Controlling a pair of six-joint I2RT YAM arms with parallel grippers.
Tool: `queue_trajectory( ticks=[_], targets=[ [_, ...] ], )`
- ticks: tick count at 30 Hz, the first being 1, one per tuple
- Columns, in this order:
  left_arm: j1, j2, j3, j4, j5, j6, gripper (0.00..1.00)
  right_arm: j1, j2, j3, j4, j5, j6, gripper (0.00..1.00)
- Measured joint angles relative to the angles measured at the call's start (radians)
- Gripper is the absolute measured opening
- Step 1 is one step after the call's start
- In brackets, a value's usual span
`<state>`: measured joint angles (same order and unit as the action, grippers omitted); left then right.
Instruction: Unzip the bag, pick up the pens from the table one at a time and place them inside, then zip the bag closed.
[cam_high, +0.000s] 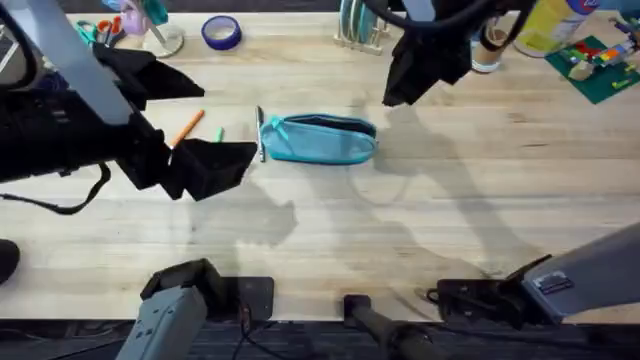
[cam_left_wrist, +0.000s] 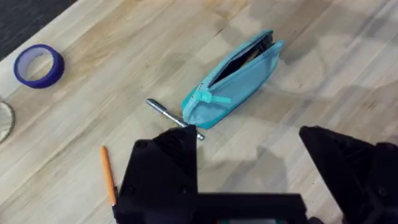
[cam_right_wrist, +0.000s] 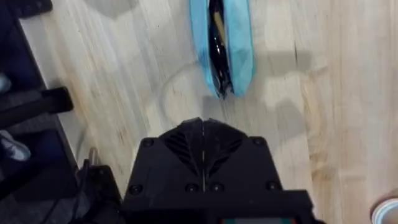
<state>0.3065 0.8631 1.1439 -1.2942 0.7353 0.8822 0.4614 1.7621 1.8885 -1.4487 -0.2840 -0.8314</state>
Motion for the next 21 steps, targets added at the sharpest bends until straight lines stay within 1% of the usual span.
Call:
queue_trajectory(
  ticks=[7, 18, 21],
  targets=[
    [0.0, 0.001, 0.0, 0.0, 0.0, 0.0, 0.993, -0.007, 0.075, 0.0, 0.001, -0.005, -0.013, 0.031],
    [0.0, 0.001, 0.0, -0.006, 0.0, 0.0, 0.993, -0.092, 0.184, -0.003, 0.019, -0.128, -0.035, 0.033],
    [0.0, 0.001, 0.0, -0.006, 0.0, 0.0, 0.993, -0.107, 0.189, -0.031, 0.054, -0.146, -0.041, 0.034]
  ],
)
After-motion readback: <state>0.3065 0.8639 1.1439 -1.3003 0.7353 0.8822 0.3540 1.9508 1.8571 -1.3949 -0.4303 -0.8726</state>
